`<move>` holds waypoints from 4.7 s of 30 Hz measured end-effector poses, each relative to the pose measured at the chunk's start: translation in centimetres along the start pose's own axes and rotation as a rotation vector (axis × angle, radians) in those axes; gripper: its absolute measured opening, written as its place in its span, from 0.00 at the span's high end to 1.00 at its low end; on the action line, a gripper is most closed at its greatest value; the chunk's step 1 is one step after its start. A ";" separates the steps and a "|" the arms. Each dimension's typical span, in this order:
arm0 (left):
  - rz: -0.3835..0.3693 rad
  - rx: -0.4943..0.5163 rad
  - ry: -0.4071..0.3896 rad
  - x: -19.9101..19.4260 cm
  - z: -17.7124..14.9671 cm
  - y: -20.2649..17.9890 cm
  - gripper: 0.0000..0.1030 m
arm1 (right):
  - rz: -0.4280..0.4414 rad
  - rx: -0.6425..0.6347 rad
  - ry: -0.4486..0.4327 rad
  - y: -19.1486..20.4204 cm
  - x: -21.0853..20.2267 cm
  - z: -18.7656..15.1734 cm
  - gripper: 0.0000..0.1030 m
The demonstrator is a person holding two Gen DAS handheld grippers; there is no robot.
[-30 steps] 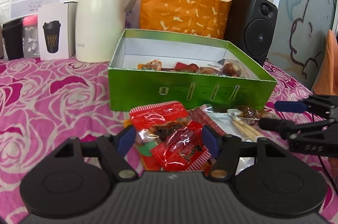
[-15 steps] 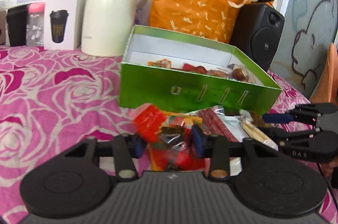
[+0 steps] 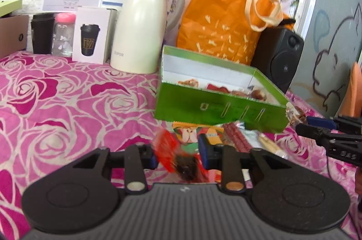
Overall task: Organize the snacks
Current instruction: 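Grasp the red pouch with the left tool while the right tool grasps the brown candy bag, then put the red pouch in the green box with the left tool while the right tool releases the brown bag, then grasp the red sausage-stick bag with the left tool while the right tool grasps the clear cake bag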
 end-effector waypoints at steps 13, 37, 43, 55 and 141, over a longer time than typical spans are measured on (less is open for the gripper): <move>-0.054 0.010 0.158 -2.0 -2.7 -0.2 0.37 | 0.056 0.365 0.008 3.0 -3.1 -0.9 0.38; -0.212 0.317 0.209 -0.5 -4.7 -6.1 0.52 | 0.028 0.535 0.012 1.3 -5.6 -3.2 0.37; -0.192 0.327 0.188 -1.2 -4.6 -6.5 0.57 | 0.033 0.545 -0.004 1.4 -5.9 -3.1 0.37; -0.154 0.218 0.083 -1.9 -0.7 -6.2 0.57 | 0.034 0.548 -0.007 2.4 -5.5 -2.4 0.37; -0.080 0.184 0.140 7.5 -1.2 -8.4 0.31 | -0.126 0.483 0.087 -0.9 1.7 -3.6 0.08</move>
Point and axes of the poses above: each gripper's, at about its wrist camera, not at the fingertips, and x roughly the way its jaws point, y to its left, z to its top, the point moved 4 cm from there along x, roughly the way its jaws point, and after that the axes turned 15 degrees about -y, right-handed, at the moved point
